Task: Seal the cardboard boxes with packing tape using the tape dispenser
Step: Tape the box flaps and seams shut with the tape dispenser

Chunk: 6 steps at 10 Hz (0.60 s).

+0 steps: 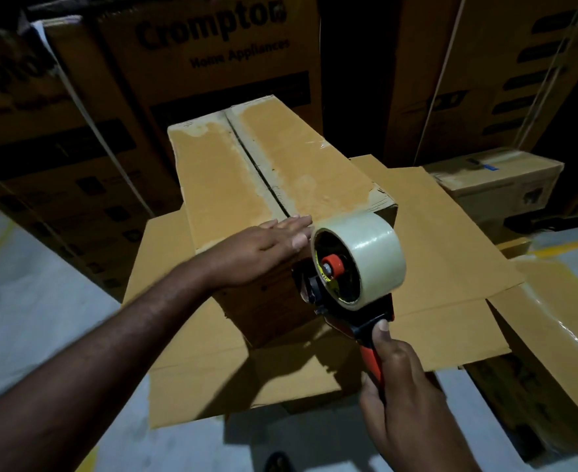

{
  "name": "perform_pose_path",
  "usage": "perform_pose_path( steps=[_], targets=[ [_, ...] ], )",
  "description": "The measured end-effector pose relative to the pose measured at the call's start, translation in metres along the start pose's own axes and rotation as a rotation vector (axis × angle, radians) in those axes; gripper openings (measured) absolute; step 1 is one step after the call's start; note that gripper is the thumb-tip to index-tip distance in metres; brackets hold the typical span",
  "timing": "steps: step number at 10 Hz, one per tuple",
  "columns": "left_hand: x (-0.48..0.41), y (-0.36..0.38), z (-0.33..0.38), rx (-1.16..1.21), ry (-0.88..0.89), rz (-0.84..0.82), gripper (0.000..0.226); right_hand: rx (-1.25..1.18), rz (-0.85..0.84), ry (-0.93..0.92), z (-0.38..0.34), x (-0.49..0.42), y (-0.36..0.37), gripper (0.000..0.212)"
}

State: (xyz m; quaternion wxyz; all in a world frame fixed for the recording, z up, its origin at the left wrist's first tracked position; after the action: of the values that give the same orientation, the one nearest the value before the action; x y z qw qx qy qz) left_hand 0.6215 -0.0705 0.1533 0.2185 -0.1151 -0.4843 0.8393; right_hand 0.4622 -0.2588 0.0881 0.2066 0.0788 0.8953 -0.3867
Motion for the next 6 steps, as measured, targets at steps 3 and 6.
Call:
perform_pose_path(
  steps=[3, 6],
  targets=[
    [-0.011, 0.004, 0.02, -0.298, -0.092, 0.164, 0.047, -0.108, -0.035, 0.049, 0.016, 0.003, 0.011, 0.054],
    [-0.012, 0.0, -0.002, -0.174, -0.236, -0.023, 0.064, -0.205, -0.125, 0.116, 0.027, 0.0, 0.038, 0.029]
  ],
)
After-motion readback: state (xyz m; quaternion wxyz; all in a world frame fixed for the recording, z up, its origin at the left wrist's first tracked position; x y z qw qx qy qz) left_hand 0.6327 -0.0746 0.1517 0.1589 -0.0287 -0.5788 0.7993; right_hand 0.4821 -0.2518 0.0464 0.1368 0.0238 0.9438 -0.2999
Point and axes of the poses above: each hand's wrist, its own x-axis away from the middle knuckle, its own y-axis out of the palm, z = x × y, the point moved 7 cm from there along -x, towards the middle knuckle, and after that the axes turned 9 degrees about z, right-handed, at the moved point
